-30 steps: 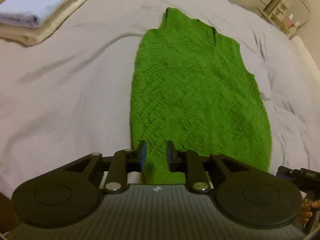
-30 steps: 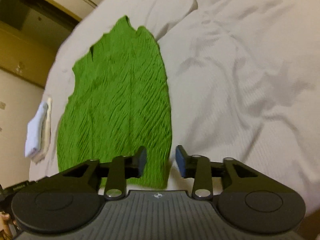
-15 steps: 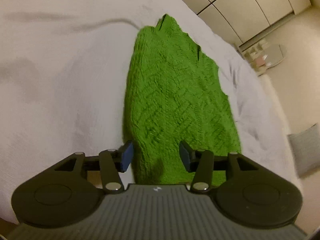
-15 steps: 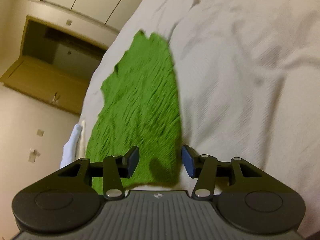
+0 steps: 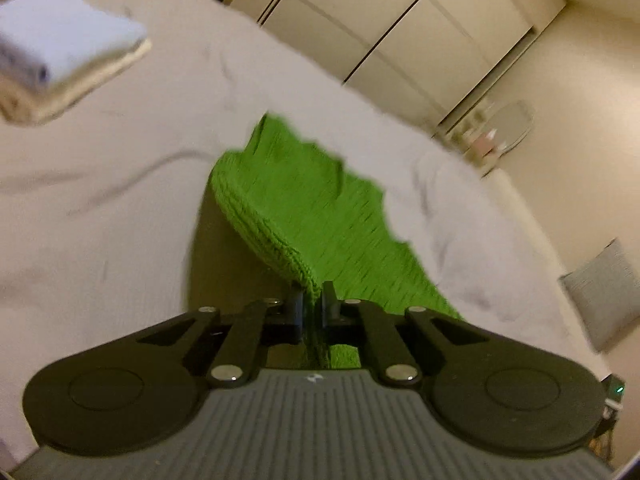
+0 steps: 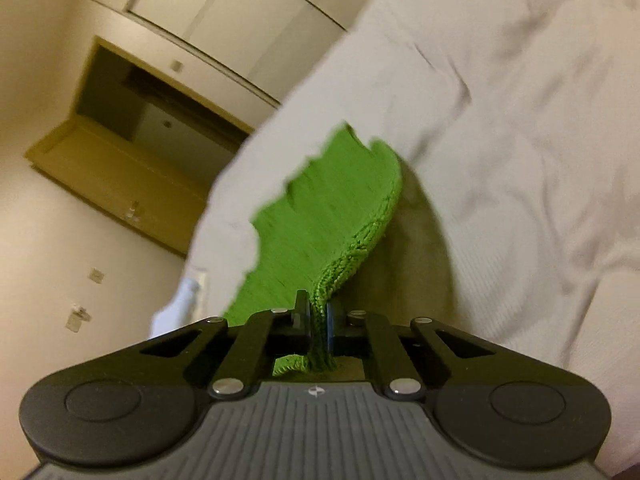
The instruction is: Fold clothes
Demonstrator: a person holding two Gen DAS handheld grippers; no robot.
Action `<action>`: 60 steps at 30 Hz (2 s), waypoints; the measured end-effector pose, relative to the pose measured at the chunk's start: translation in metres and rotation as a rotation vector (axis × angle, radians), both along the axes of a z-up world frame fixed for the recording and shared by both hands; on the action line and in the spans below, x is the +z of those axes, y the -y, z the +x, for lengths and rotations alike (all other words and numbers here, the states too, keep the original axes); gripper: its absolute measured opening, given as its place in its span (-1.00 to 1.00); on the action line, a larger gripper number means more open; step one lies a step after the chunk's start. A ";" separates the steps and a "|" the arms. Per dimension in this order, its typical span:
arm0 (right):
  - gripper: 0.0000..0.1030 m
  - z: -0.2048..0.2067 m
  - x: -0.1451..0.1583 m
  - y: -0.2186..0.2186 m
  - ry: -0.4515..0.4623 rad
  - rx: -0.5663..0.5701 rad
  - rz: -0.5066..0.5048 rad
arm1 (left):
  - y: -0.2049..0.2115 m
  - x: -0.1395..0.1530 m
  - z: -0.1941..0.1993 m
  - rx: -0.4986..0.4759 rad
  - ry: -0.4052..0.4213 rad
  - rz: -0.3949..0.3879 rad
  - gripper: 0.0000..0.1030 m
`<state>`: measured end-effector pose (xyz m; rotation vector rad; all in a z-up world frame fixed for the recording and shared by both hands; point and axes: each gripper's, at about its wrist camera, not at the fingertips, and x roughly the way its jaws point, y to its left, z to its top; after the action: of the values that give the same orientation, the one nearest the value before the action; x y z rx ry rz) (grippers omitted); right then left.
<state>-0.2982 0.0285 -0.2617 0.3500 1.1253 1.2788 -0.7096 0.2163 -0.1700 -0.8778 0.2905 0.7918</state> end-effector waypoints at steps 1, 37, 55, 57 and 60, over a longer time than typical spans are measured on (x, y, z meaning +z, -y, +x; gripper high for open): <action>-0.86 -0.002 0.008 0.003 0.026 0.008 0.003 | 0.002 0.005 -0.001 0.000 -0.012 0.012 -0.90; -0.73 -0.039 -0.079 0.052 0.035 0.024 -0.259 | 0.054 -0.097 -0.014 0.057 -0.271 -0.161 -0.82; -0.23 -0.123 -0.064 0.018 0.532 0.151 -0.390 | 0.093 -0.097 0.074 -0.031 -0.561 -0.004 -0.71; -0.15 -0.125 -0.062 0.027 0.512 0.147 -0.398 | 0.098 -0.092 0.072 -0.029 -0.567 -0.012 -0.70; -0.04 -0.128 -0.052 0.031 0.494 0.115 -0.404 | 0.108 -0.085 0.069 -0.012 -0.583 -0.027 -0.69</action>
<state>-0.4266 -0.0027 -0.3137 -0.3227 0.9511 1.1187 -0.6409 0.1083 -0.2545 -0.6531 0.8195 1.0251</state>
